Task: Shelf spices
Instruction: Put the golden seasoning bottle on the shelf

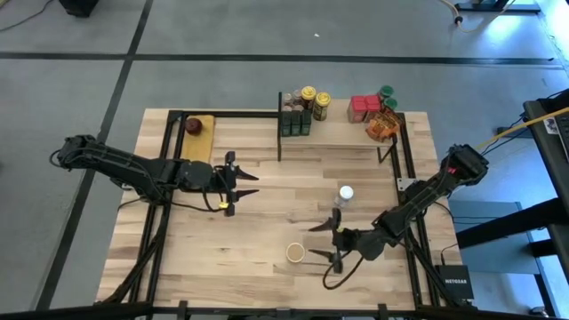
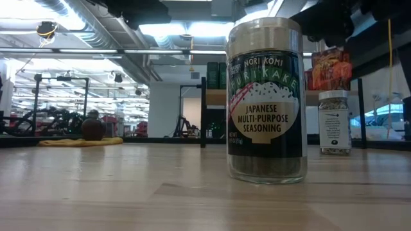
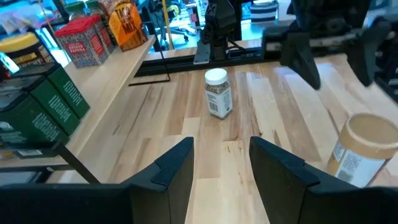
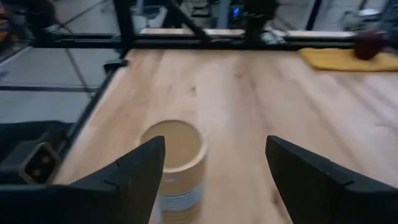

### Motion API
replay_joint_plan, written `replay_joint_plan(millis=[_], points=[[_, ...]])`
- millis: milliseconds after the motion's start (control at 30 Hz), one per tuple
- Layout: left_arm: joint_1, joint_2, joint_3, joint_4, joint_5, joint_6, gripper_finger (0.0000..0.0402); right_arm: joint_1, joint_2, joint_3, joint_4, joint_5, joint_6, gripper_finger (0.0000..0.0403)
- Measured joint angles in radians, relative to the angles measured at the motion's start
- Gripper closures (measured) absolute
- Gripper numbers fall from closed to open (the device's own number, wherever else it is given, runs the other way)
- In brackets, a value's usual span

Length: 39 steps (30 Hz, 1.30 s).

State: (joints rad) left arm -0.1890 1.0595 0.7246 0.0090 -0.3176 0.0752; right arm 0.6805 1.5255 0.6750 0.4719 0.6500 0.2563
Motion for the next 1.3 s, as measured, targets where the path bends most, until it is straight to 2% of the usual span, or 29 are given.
replay_joint_plan(millis=[100, 300, 433, 500, 800, 1033, 1300], points=[[0.0, 0.0, 0.0, 0.001, 0.0, -0.02, 0.0251, -0.009, 0.012, 0.0, 0.007, -0.059, 0.029, 0.0118], [-0.011, 0.0, 0.0, -0.011, 0.0, -0.071, 0.0251, -0.052, 0.083, 0.0, 0.008, -0.103, 0.031, 0.0118], [-0.026, 0.0, 0.0, -0.055, 0.001, -0.054, 0.0251, -0.091, 0.13, 0.0, 0.049, -0.246, 0.027, 0.0118], [-0.028, 0.0, 0.0, -0.06, 0.001, -0.043, 0.0251, -0.107, 0.148, 0.0, 0.079, -0.282, 0.027, 0.0118], [-0.027, 0.0, 0.0, -0.056, 0.0, -0.053, 0.0251, -0.119, 0.204, 0.0, 0.126, -0.31, 0.053, 0.0118], [-0.027, 0.0, 0.0, -0.058, 0.0, -0.051, 0.0251, -0.119, 0.207, 0.0, 0.133, -0.242, 0.052, 0.0118], [-0.027, 0.0, 0.0, -0.057, 0.0, -0.049, 0.0251, -0.118, 0.207, 0.0, 0.131, -0.247, 0.054, 0.0118]])
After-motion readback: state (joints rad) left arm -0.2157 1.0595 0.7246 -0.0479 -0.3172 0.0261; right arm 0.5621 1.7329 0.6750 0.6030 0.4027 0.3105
